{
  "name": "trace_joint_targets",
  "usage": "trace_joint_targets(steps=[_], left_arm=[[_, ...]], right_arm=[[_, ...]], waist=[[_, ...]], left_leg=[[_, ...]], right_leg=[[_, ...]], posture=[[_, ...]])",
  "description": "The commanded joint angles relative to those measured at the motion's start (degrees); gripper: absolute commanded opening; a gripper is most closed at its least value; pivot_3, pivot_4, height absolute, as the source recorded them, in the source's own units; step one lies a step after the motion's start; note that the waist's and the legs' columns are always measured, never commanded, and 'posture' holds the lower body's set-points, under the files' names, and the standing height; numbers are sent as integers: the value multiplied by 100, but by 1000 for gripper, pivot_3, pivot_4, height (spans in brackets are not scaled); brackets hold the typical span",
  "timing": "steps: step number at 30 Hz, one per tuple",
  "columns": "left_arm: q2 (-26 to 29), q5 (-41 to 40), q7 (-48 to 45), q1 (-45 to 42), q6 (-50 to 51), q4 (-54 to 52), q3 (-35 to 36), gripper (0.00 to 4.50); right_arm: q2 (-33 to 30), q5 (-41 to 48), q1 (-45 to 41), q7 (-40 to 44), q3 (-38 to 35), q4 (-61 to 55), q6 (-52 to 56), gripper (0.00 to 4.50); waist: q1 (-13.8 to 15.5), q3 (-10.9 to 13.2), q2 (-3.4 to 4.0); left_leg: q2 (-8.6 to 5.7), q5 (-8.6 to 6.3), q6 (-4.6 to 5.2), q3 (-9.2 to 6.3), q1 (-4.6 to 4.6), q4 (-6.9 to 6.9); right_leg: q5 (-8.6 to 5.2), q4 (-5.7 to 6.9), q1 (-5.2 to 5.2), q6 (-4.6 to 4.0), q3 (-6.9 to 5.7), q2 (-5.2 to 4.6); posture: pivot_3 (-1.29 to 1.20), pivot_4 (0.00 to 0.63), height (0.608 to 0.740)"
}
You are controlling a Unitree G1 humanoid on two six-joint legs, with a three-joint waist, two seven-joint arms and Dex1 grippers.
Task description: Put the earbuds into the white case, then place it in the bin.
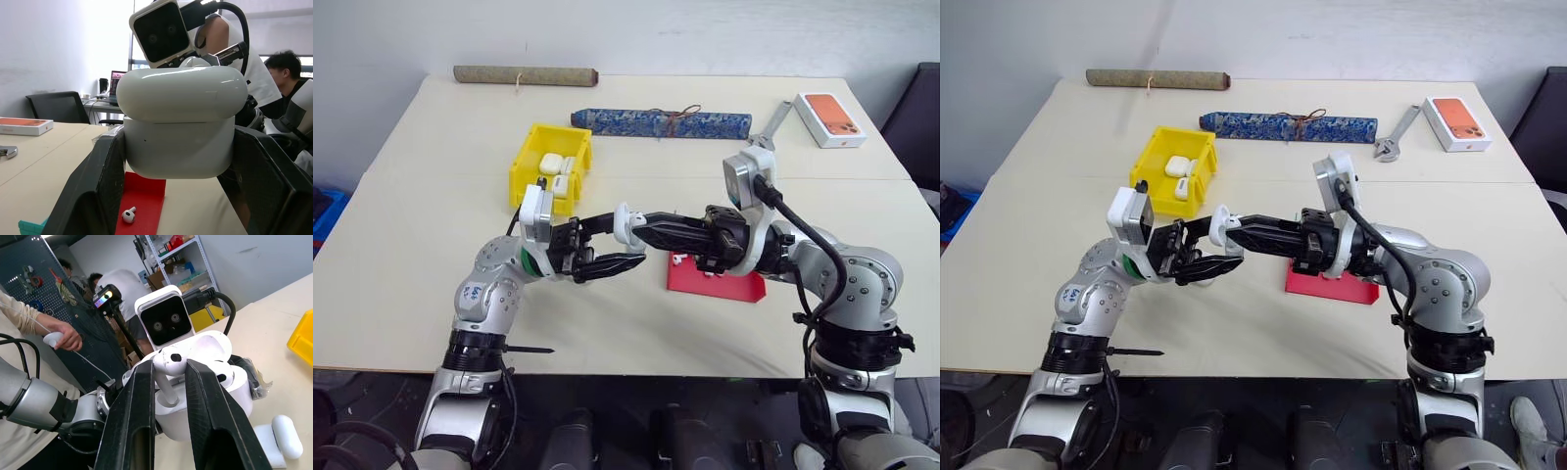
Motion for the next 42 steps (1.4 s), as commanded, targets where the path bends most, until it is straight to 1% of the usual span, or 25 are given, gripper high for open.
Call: trace_joint_targets(steps=[1, 8, 13, 14, 15, 18, 20, 21, 22, 24, 25, 28, 30, 31, 33, 34, 36, 38, 39, 41, 42], left_arm=[[-111, -18, 101, -48, -242, -225, 96, 2837], [-251, 143, 227, -79, -473, -189, 79, 2837], [-304, 80, 264, -79, -397, -286, 82, 2837], [-306, 60, 260, -79, -369, -304, 85, 2837], [-306, 33, 248, -80, -340, -323, 88, 2837], [-295, -25, 248, -77, -263, -370, 102, 2837], [-277, -44, 254, -68, -209, -383, 125, 2837], [-267, -43, 255, -61, -194, -377, 139, 2837], [-237, -14, 270, -39, -192, -333, 167, 2837], [-192, 35, 303, -17, -191, -242, 217, 2837], [-146, 87, 280, -21, -223, -163, 233, 2837], [-51, 201, 206, -64, -313, 23, 233, 2837], [116, 670, 214, -168, -575, 233, 26, 2837], [237, 1035, 199, -236, -813, 358, -153, 2837], [386, 1479, 173, -329, -1120, 517, -401, 2837], [432, 1663, 200, -389, -1223, 572, -513, 2837], [479, 1887, 249, -491, -1228, 560, -705, 2837], [498, 2044, 249, -562, -1178, 468, -895, 2837], [493, 2110, 305, -589, -1082, 411, -967, 2837], [457, 2169, 364, -644, -900, 302, -1098, 2837], [442, 2199, 378, -661, -859, 252, -1161, 2837]], right_arm=[[-120, 117, 96, 29, 267, -156, -20, 459], [-267, 49, 191, 54, 479, -220, -222, 459], [-375, -225, 310, -50, 615, -175, -463, 459], [-361, -418, 316, -55, 643, -166, -737, 809], [-388, -418, 319, -101, 633, -156, -725, 1181], [-596, -432, 305, 167, 771, -169, -803, 2031], [-723, -211, 338, 225, 628, -233, -757, 2632], [-793, -62, 359, 258, 529, -264, -699, 3037], [-956, 293, 424, 329, 327, -305, -465, 3208], [-1215, 733, 561, 446, 60, -366, -199, 3208], [-1359, 794, 690, 469, -66, -391, -186, 3208], [-1627, 883, 1008, 311, -395, -317, -203, 3208], [-1774, 625, 1160, 244, -478, -341, -476, 3208], [-1806, 427, 1185, 230, -492, -387, -721, 3039], [-1894, 236, 1194, 288, -469, -486, -993, 2649], [-1952, 62, 1165, 361, -395, -578, -1192, 2324], [-2049, -201, 1048, 495, -186, -740, -1471, 1691], [-2068, -587, 850, 469, 174, -843, -1720, 1068], [-2035, -819, 738, 429, 384, -892, -1876, 720], [-1913, -1004, 463, 244, 744, -926, -1830, 26], [-1860, -1058, 338, 162, 898, -934, -1764, 26]], waist=[[-1, 0, 0], [2, 0, 0], [2, 0, 0], [1, 0, 0], [0, 0, 0], [4, 0, 0], [4, 0, 0], [5, 0, -1], [6, 0, 0], [12, 0, -1], [25, 0, -2], [32, 0, -4], [26, 0, -5], [16, 0, -5], [1, 0, -5], [2, 0, -4], [12, 0, -5], [4, 0, -5], [3, 0, -5], [5, 0, -5], [4, 0, -5]], left_leg=[[0, 0, 0, 0, 0, -1], [0, 0, 1, 0, 0, -1], [0, 0, 1, 0, 0, -1], [0, 0, 1, 0, 0, -1], [0, 0, 1, 0, 0, -1], [0, 0, 1, 0, 0, -1], [0, 0, 1, 0, 0, -1], [0, 0, 2, -1, 0, -1], [0, 0, 2, 0, 0, -1], [0, 0, 2, -1, 0, -2], [0, 0, 3, -1, 0, -4], [0, -2, 7, -3, -2, -6], [0, -1, 9, -2, -2, -5], [0, 0, 10, -1, -2, -4], [0, 1, 10, 1, 0, -4], [0, 1, 10, 3, 2, -5], [0, 1, 11, 4, 1, -7], [0, 1, 11, 3, -1, -8], [0, 1, 11, 3, 0, -8], [0, 1, 10, 2, -1, -8], [1, 2, 9, 2, -1, -8]], right_leg=[[0, -2, 0, 0, 0, 0], [0, -16, 0, 0, 0, 0], [0, -16, 0, 0, 0, 0], [0, -15, 1, 0, 0, 0], [0, -16, 1, 0, 0, 0], [0, -18, 1, 0, 0, 0], [0, -20, 1, 0, 0, 0], [0, -22, 2, 0, 0, 0], [0, -27, 2, 0, 0, 0], [0, -34, 4, 0, -1, 0], [0, -38, 6, 0, -1, -1], [1, -50, 12, 2, -4, -2], [1, -51, 12, 3, -3, -1], [2, -50, 12, 3, -3, 0], [2, -50, 12, 3, 0, 4], [2, -48, 12, 3, 3, 6], [2, -48, 10, 3, 4, 7], [3, -52, 9, 4, 4, 6], [3, -50, 9, 4, 6, 6], [3, -49, 8, 5, 6, 6], [3, -49, 7, 5, 7, 6]], posture=[[0, 150, 740], [0, 150, 740], [0, 150, 740], [0, 150, 740], [0, 150, 740], [0, 150, 740], [0, 150, 740], [0, 150, 740], [0, 150, 740], [0, 150, 740], [0, 150, 740], [0, 150, 740], [0, 150, 740], [0, 150, 740], [0, 150, 740], [0, 150, 740], [0, 150, 740], [0, 150, 740], [0, 150, 740], [0, 150, 740], [0, 150, 740]])
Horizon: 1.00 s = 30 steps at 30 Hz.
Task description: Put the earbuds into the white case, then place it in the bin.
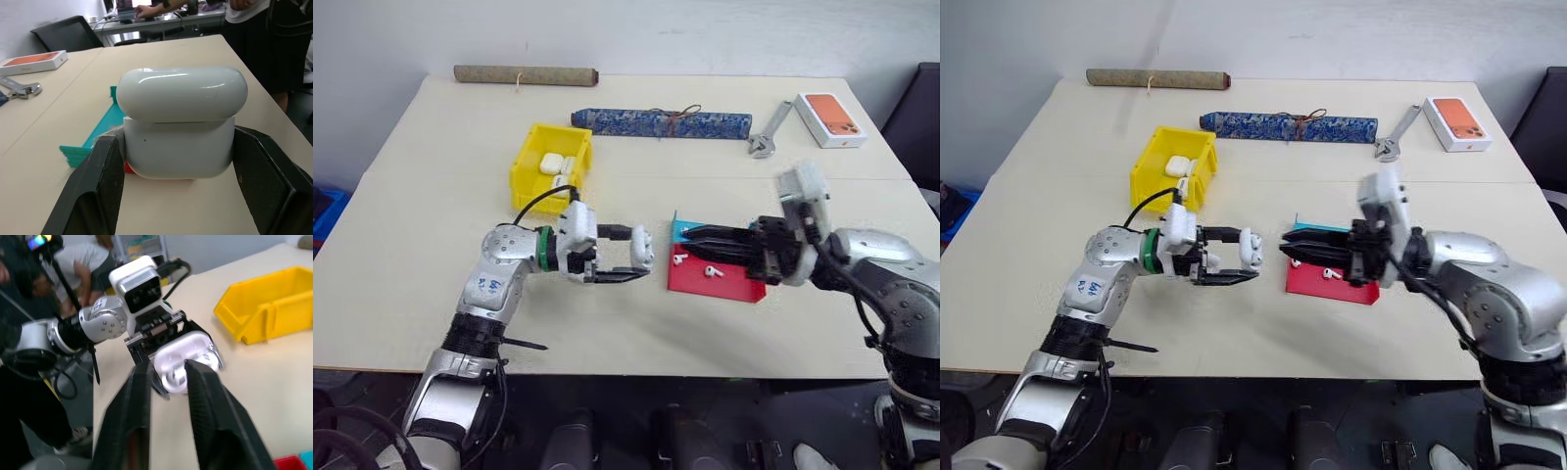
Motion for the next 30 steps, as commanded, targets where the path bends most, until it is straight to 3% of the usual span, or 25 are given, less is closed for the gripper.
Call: trace_joint_targets(steps=[1, 11, 15, 18, 20, 23, 25, 30], left_arm=[[-23, 87, 83, -124, 150, -393, -158, 2837], [12, 5, 157, 15, 276, -689, -130, 2837], [139, -169, 105, 142, 347, -786, 61, 2837], [150, -411, 174, 229, 530, -848, 255, 2837], [144, -543, 279, 246, 669, -837, 424, 2837], [152, -774, 626, 225, 1005, -750, 815, 2837], [157, -879, 1153, 90, 1279, -567, 1230, 2837], [80, -711, 2592, -695, 1379, 338, 1988, 2837]], right_arm=[[136, -203, -330, -224, 400, -218, 34, 26], [3, -833, -592, -625, 1103, -203, 472, 26], [-704, -1023, 71, -217, 639, 57, 181, 26], [-634, -761, 703, 69, -34, 302, -318, 26], [-421, -682, 1129, 268, -480, 353, -860, 26], [447, -925, 1634, -166, -1318, 427, -2276, 26], [721, -791, 2162, -192, -1772, 175, -2596, 26], [1060, -1338, 3068, 52, -1832, -323, -3934, 1592]], waist=[[4, 0, 0], [10, 0, 0], [73, 0, -1], [127, 3, -13], [138, 3, -13], [122, 2, -14], [137, 1, -15], [159, 2, -18]], left_leg=[[0, 0, 0, 0, 0, 0], [0, 1, -1, -2, -2, 1], [-1, -1, 1, -4, -5, 1], [-2, -2, 4, -2, -6, 2], [-2, -2, 4, -1, -5, 1], [0, -1, 2, -1, -4, 4], [0, 2, -2, -1, -2, 3], [-1, 3, -2, -3, -2, 5]], right_leg=[[0, 2, -1, 0, 0, -1], [0, -1, -1, 0, -2, -6], [0, -4, 1, 0, -6, -7], [0, -9, 3, 0, -5, -7], [0, -9, 3, 0, -4, -6], [1, -2, 3, 2, -3, 0], [2, 0, 4, 4, -2, 2], [4, 3, 4, 8, -3, 2]], posture=[[0, 150, 740], [0, 150, 740], [0, 150, 740], [0, 150, 740], [0, 150, 740], [0, 150, 740], [0, 150, 740], [0, 150, 740]])
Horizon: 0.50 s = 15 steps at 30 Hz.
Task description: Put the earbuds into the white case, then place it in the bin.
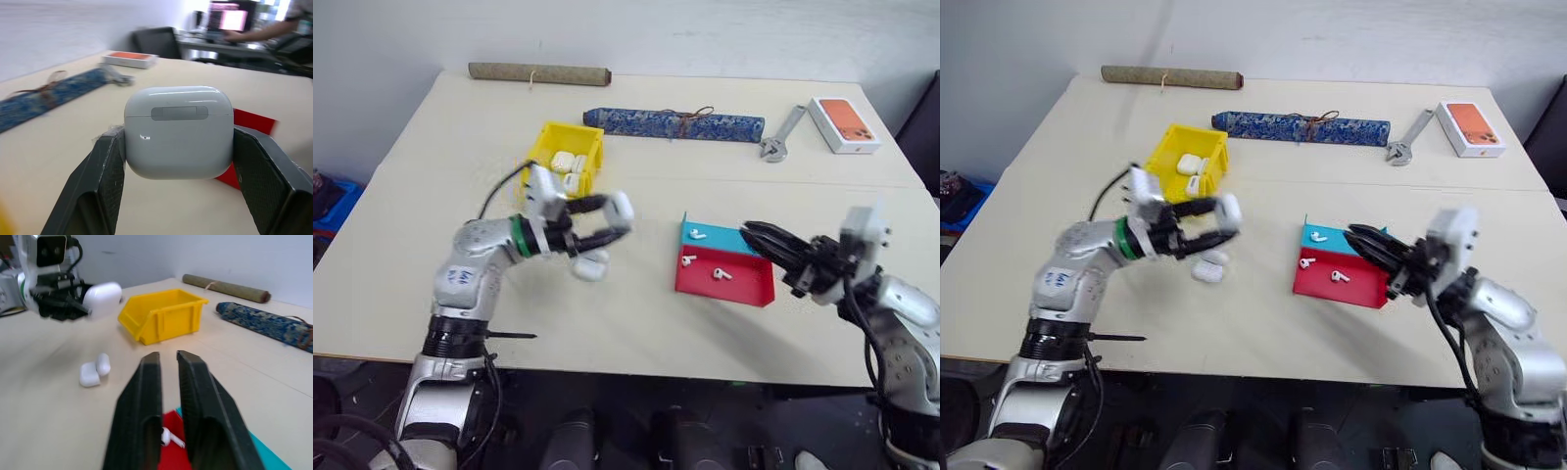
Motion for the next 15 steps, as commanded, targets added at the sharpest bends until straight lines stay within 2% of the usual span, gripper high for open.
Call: trace_joint_targets(steps=[1, 3, 7, 8, 9, 12, 15], left_arm=[[7, 245, 1204, -700, 73, 644, 481, 2837], [51, 602, 1608, -1127, -275, 1447, 456, 2837], [26, 982, 1716, -1748, -954, 2753, 333, 2837], [1, 1097, 1823, -2009, -1168, 3349, 329, 2837], [-6, 1251, 2011, -2222, -1341, 3859, 299, 2837], [31, 1628, 2673, -2659, -1500, 4953, 219, 2837], [-14, 1788, 2300, -2818, -2042, 5475, 99, 2837]], right_arm=[[193, -433, 263, 76, -27, -397, -1073, 1897], [351, -574, 280, -147, -33, -339, -1343, 2582], [399, -678, 333, -237, 103, -240, -1563, 3946], [403, -707, 322, -256, 162, -211, -1595, 4326], [405, -726, 298, -280, 209, -183, -1614, 4476], [378, -761, 223, -346, 306, -118, -1683, 4476], [350, -740, 160, -401, 296, -81, -1714, 4476]], waist=[[-4, 1, -2], [-9, -1, -5], [-7, -2, -6], [-7, -2, -6], [0, 1, -10], [3, 1, -13], [-8, 1, -14]], left_leg=[[0, 0, 0, 1, 0, 2], [-3, 2, 2, 2, 1, 3], [-5, 4, -1, 9, 12, -1], [-4, 5, -3, 9, 11, -4], [-5, 6, -4, 9, 11, -4], [-6, 6, -4, 10, 9, 0], [-7, 5, -2, 14, 8, -4]], right_leg=[[1, 0, 0, 1, 0, 1], [5, 0, 0, 9, 2, 0], [6, 8, 0, 10, 7, 0], [6, 6, -2, 10, 5, 1], [6, 7, -3, 10, 4, 1], [6, 6, -4, 10, 5, 1], [6, 11, -6, 10, 7, 0]], posture=[[0, 150, 740], [0, 150, 740], [0, 150, 740], [0, 150, 740], [0, 150, 740], [0, 150, 740], [0, 150, 740]])
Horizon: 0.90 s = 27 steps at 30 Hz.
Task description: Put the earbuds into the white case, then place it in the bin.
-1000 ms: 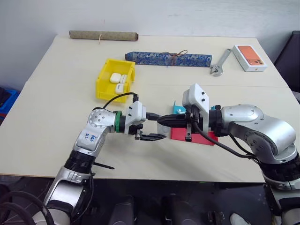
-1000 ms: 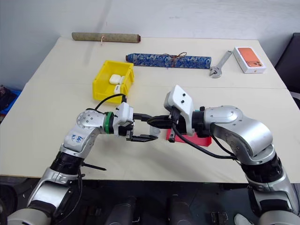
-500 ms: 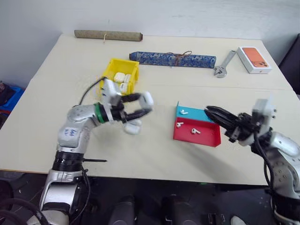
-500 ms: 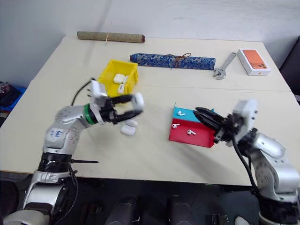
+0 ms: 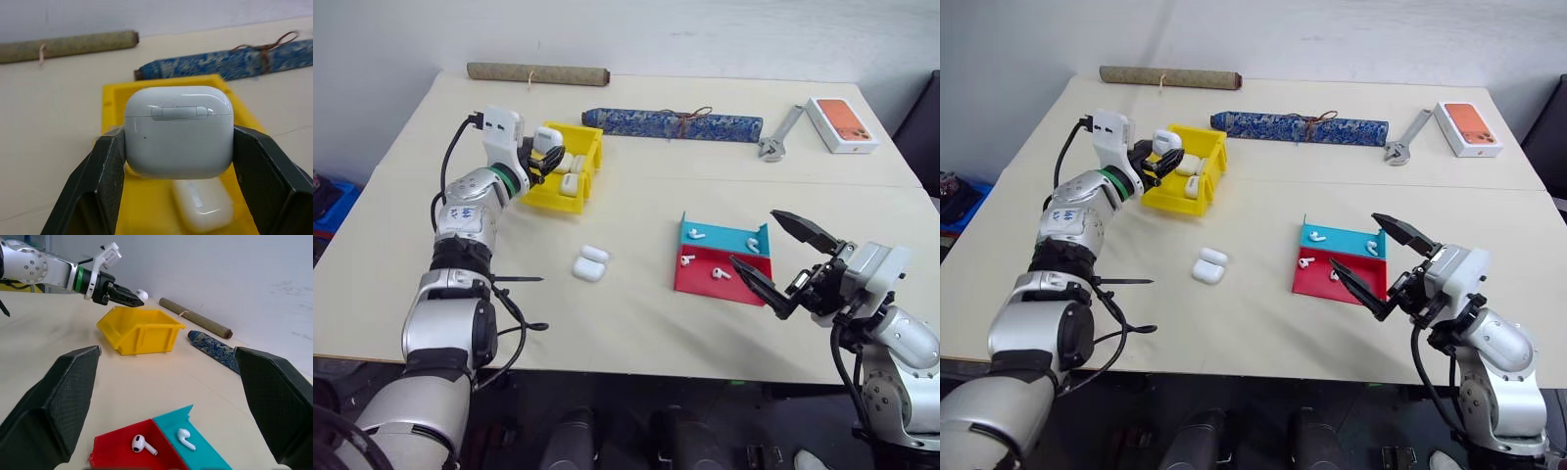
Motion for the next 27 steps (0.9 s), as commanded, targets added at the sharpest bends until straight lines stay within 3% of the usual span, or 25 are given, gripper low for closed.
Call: trace_joint_targets(steps=[1, 4, 9, 13, 18, 23, 27], left_arm=[[-8, 204, -345, -244, -617, 424, -111, 2837], [-23, 200, -483, -308, -795, 591, -48, 2837], [212, 354, -664, -149, -1097, 237, -145, 4331], [576, -20, -1839, 527, -882, -1113, -97, 4491], [1705, -785, -3688, 2743, -274, -4132, -34, 4491], [2453, -629, -3651, 5296, -645, -5653, 782, 4491], [2504, -694, -3644, 6929, -1140, -6089, 1559, 4491]], right_arm=[[-50, 40, -68, -99, -56, -71, -174, 4476], [-63, 41, -68, -109, -42, -32, -217, 4476], [-189, 75, -19, 53, -22, 67, -184, 4500], [-419, 146, -21, 300, -88, 268, -192, 4500], [-949, 186, -126, 973, -216, 919, -282, 4500], [-1699, -13, -275, 2151, -288, 2126, -903, 4500], [-2144, -158, -582, 2778, -304, 3135, -1456, 4500]], waist=[[4, 0, 0], [6, 0, 0], [-5, 0, 0], [-26, 0, 0], [-158, -1, 2], [-158, -1, 3], [-138, 0, 3]], left_leg=[[0, 0, -1, -1, 0, -1], [0, 1, -3, 0, 0, 0], [0, 1, -3, 0, -1, 5], [1, 2, -5, 3, 1, 2], [4, 2, -8, 2, 10, -3], [6, -4, 0, 4, 40, -14], [5, -30, 47, 4, 103, -39]], right_leg=[[0, 11, -1, 0, -2, 0], [0, 20, -4, 0, -4, 0], [0, 24, -4, 0, -2, 0], [0, 32, -6, 0, 0, 1], [0, 39, -4, -1, 8, 0], [-2, -6, 27, -5, 15, -8], [-6, -41, 98, -13, 6, -22]], posture=[[0, 150, 740], [0, 150, 740], [0, 150, 740], [0, 150, 740], [0, 150, 740], [0, 150, 740], [0, 150, 740]])
